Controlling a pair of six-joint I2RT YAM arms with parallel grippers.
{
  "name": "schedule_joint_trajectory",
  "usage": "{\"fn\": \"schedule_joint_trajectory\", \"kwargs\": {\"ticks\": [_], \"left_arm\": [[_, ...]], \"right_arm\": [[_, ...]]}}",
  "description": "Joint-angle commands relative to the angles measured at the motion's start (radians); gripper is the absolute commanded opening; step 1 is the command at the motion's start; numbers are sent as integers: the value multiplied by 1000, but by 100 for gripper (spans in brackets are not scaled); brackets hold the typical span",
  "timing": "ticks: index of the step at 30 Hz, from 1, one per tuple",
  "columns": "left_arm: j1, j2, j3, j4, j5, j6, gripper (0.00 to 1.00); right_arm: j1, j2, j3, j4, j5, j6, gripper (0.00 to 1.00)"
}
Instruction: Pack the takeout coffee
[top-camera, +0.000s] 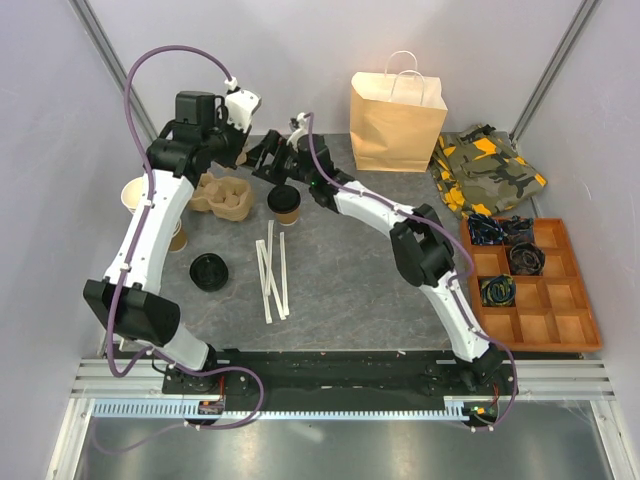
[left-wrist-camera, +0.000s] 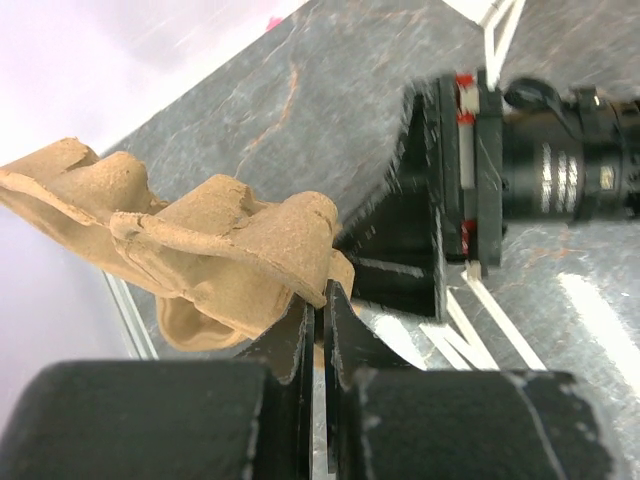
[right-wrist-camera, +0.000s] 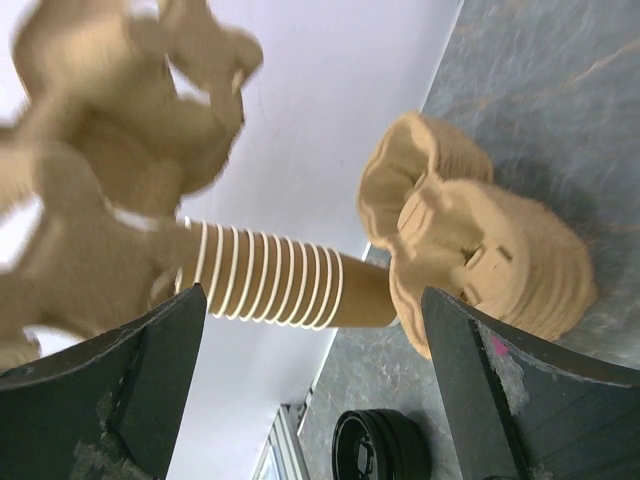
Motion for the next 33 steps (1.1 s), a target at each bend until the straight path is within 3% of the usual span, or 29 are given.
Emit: {"fn": "schedule_joint_trajectory", "kwargs": {"ticks": [1, 7, 12, 14, 18, 22, 27, 33], "left_arm": [[-35, -60, 57, -2, 73, 13, 2], [-91, -93, 36, -13, 155, 51, 2], [-169, -185, -125, -16, 251, 244, 2], [-254, -215, -188, -16, 213, 324, 2], [-474, -232, -358, -5, 99, 488, 2], [-642, -164, -415, 12, -16, 496, 2], [-800, 4, -438, 35, -154, 389, 2], [-828, 254, -319, 55, -245, 218, 2]], "right_arm": [[-66, -145, -17, 0, -13, -27, 97], [-178, -321, -234, 13, -153, -116, 95], [-310, -458, -391, -31, -322, -120, 98], [-356, -530, -455, -92, -401, -162, 98], [-410, -696, -574, -328, -407, -378, 98], [-527, -768, -641, -491, -437, -550, 98], [-681, -831, -669, -649, -444, -669, 98], [-802, -883, -707, -694, -439, -698, 98]]}}
